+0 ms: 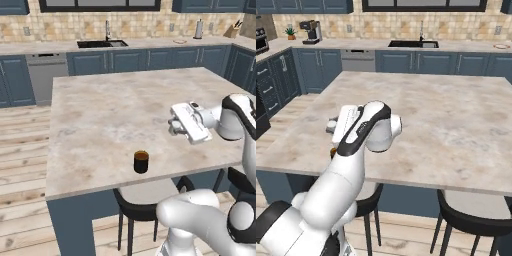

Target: Pick up the marshmallow and place it in the cup of hot chocolate on the dining counter.

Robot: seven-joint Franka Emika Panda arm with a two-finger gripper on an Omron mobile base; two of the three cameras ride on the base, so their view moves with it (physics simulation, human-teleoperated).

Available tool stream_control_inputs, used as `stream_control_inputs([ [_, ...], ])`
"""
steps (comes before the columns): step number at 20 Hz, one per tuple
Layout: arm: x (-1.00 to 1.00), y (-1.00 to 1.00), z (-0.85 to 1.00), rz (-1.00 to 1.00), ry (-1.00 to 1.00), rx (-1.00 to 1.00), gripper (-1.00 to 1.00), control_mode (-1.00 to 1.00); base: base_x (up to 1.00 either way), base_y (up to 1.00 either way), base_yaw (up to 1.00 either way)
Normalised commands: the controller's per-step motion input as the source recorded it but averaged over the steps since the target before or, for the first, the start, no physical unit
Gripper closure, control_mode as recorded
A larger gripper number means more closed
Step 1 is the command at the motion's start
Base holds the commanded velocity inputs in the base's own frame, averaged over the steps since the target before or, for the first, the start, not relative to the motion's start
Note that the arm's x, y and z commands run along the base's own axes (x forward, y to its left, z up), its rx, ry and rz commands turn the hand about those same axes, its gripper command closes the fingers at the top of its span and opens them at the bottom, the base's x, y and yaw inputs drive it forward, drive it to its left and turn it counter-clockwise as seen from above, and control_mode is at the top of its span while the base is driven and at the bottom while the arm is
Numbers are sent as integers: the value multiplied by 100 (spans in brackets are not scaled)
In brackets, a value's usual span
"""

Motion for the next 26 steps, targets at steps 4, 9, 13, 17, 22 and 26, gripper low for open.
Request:
stream_control_inputs([
  [4,79,0,-43,20,28,-1,100,-100,0,0,0],
  [9,57,1,-59,37,9,0,100,-100,0,0,0],
  [13,31,6,-43,29,-1,-2,100,-100,0,0,0],
  [17,39,24,-44,14,2,-5,100,-100,0,0,0],
  [22,32,35,-29,1,4,-5,100,-100,0,0,0],
  [26,1,17,-11,0,0,-7,100,-100,0,0,0],
])
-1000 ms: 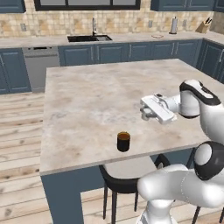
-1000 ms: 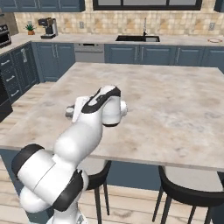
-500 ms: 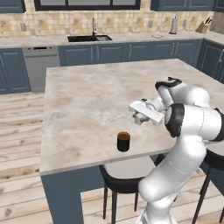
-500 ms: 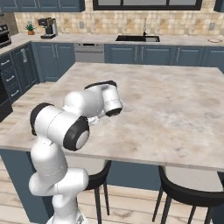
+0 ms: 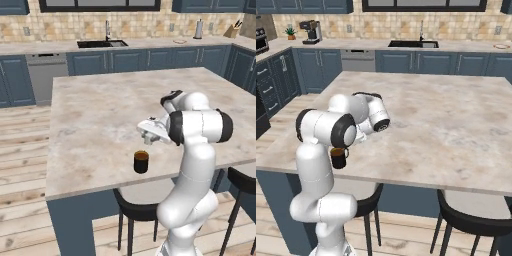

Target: Pick up the marshmallow and place it in the cup of hot chocolate on the dining counter.

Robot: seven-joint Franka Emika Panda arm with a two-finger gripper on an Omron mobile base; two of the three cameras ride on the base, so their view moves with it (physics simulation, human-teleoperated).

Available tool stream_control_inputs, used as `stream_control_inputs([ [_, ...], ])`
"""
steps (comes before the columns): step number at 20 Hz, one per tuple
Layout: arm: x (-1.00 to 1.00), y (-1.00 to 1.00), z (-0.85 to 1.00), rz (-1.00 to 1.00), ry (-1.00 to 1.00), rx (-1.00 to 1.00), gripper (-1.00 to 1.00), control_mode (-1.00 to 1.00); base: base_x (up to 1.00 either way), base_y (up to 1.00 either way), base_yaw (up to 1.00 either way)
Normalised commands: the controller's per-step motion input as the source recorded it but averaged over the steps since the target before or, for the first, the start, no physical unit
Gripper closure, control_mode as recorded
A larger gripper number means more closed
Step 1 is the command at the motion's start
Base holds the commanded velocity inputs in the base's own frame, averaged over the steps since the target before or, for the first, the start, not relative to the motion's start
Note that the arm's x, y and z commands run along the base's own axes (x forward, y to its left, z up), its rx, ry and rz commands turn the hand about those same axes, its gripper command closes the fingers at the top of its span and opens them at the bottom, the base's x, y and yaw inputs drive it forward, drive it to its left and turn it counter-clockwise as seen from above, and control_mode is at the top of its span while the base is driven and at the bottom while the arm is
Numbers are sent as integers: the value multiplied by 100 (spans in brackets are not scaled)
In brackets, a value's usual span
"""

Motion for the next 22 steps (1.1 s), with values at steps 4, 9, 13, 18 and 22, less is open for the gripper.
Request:
stream_control_inputs([
  [4,-3,18,-12,0,0,-8,100,-100,0,0,0],
  [9,-3,29,-23,0,-1,-10,100,-100,0,0,0],
  [13,0,1,-15,0,0,-4,100,-100,0,0,0],
  [18,0,-17,-24,0,0,0,100,-100,0,0,0],
  [22,1,0,-21,0,0,-1,100,-100,0,0,0],
])
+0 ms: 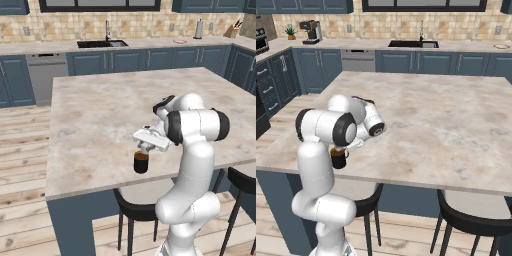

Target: Pick up the marshmallow and place it in the cup of hot chocolate on the dining counter.

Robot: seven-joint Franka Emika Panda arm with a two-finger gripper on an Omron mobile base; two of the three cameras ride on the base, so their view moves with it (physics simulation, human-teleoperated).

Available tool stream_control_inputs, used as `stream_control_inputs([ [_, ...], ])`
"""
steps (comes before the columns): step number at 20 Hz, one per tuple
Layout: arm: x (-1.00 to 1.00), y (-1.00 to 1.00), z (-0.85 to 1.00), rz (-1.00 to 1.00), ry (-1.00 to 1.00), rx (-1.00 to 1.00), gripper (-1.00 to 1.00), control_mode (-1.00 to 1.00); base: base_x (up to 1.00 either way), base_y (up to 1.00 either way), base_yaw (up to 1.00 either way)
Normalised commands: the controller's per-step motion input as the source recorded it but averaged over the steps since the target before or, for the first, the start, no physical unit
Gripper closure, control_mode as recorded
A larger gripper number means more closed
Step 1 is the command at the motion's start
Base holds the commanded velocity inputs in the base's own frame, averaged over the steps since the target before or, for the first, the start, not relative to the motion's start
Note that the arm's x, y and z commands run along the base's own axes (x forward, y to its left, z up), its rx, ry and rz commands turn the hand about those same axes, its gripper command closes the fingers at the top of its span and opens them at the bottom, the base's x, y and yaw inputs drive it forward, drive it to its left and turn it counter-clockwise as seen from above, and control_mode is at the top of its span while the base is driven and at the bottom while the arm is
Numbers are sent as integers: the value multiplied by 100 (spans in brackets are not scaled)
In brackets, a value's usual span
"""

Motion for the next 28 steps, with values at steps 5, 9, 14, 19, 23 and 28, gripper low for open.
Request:
stream_control_inputs([
  [5,27,0,-16,0,0,-1,100,-100,0,0,0],
  [9,25,0,-23,0,0,-1,100,-100,0,0,0],
  [14,6,7,-28,0,1,-1,100,-100,0,0,0],
  [19,13,5,-28,0,1,0,100,-100,0,0,0],
  [23,-47,9,-4,1,-4,0,100,-100,0,0,0],
  [28,-38,5,0,3,-5,0,100,-100,0,0,0],
])
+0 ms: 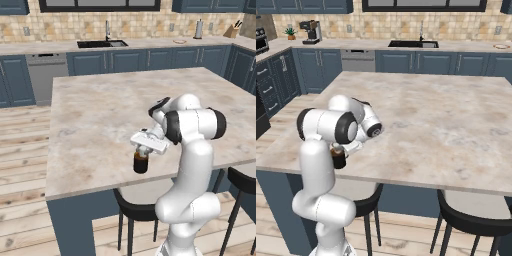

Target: Pick up the marshmallow and place it in the cup of hot chocolate on the dining counter.

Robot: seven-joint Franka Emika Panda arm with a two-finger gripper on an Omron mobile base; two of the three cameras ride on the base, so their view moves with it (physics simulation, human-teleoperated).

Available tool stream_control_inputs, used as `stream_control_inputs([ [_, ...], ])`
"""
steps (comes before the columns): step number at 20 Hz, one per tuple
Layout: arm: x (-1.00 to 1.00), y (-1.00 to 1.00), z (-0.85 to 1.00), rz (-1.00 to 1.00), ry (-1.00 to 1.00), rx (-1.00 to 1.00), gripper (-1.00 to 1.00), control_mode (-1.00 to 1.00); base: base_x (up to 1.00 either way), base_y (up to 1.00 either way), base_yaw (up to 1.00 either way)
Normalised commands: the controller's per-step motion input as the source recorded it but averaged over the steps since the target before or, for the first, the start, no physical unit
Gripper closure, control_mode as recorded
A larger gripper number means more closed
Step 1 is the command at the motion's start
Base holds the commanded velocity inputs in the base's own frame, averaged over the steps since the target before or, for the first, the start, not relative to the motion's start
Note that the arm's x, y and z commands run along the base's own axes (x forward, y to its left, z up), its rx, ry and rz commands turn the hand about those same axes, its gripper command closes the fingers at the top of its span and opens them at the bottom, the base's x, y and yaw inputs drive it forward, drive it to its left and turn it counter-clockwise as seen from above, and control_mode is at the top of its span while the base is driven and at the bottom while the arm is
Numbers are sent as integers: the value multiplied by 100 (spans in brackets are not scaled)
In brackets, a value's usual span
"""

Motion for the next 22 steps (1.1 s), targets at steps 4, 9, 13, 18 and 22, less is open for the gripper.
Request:
stream_control_inputs([
  [4,-3,0,0,6,0,0,100,-100,0,0,0],
  [9,1,0,-13,6,0,0,100,-100,0,0,0],
  [13,33,0,-27,6,0,0,-100,-100,0,0,0],
  [18,15,0,-6,6,0,0,-100,-100,0,0,0],
  [22,-1,0,0,5,0,0,-100,-100,0,0,0],
])
